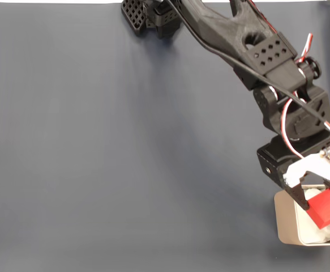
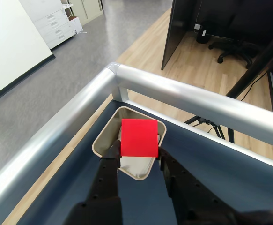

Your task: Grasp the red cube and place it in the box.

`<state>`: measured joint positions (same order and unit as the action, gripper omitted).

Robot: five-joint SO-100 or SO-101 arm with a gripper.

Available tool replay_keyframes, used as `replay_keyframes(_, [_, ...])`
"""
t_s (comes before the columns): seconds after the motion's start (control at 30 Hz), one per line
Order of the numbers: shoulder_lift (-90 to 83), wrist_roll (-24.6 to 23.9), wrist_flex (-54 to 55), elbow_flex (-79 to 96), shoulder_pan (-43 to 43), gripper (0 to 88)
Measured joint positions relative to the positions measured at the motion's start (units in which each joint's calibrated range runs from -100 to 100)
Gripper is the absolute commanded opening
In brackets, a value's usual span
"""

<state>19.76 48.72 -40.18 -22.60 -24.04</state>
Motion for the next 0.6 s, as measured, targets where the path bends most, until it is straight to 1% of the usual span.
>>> replay_keyframes(0.6, [5.12,-0.54,0.95,-4.25,-0.3,3.7])
